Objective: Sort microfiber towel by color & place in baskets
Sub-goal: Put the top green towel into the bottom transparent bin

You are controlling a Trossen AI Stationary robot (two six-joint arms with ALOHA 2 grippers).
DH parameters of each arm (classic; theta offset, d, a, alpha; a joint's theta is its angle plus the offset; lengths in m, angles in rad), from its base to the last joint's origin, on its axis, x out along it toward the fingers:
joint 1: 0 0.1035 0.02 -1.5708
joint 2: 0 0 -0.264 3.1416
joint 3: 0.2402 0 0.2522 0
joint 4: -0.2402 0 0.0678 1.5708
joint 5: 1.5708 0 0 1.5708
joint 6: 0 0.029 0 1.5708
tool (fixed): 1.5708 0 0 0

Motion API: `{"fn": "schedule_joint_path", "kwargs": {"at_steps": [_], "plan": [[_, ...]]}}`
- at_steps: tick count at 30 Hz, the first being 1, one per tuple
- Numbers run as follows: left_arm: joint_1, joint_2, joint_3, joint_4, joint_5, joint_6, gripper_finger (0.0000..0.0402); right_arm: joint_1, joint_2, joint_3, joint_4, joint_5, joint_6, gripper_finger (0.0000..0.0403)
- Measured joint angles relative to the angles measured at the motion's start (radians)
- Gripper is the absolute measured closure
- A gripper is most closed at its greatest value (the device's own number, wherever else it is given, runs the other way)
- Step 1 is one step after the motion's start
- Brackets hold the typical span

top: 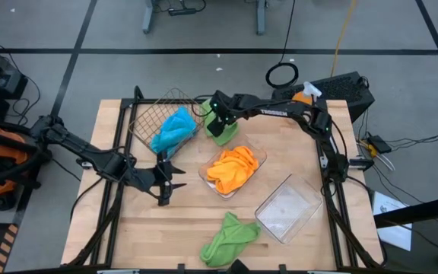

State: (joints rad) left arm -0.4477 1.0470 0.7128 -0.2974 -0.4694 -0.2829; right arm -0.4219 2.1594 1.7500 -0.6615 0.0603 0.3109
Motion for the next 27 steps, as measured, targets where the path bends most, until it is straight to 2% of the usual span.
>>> {"fn": "schedule_joint_path", "kwargs": {"at_steps": [4, 9, 19, 27], "plan": [[0.000, 0.000, 0.000, 0.000, 0.001, 0.005, 0.0201, 0.007, 0.000, 0.000, 0.012, 0.078, 0.020, 0.0090], [0.000, 0.000, 0.000, 0.002, 0.002, 0.035, 0.0201, 0.007, 0.000, 0.000, 0.053, 0.126, 0.039, 0.0074], [0.000, 0.000, 0.000, 0.010, 0.002, 0.062, 0.0201, 0.007, 0.069, 0.001, 0.098, 0.103, 0.046, 0.0078], [0.001, 0.000, 0.000, 0.039, 0.002, 0.085, 0.0201, 0.003, 0.096, 0.001, 0.061, 0.121, 0.061, 0.0122]]}}
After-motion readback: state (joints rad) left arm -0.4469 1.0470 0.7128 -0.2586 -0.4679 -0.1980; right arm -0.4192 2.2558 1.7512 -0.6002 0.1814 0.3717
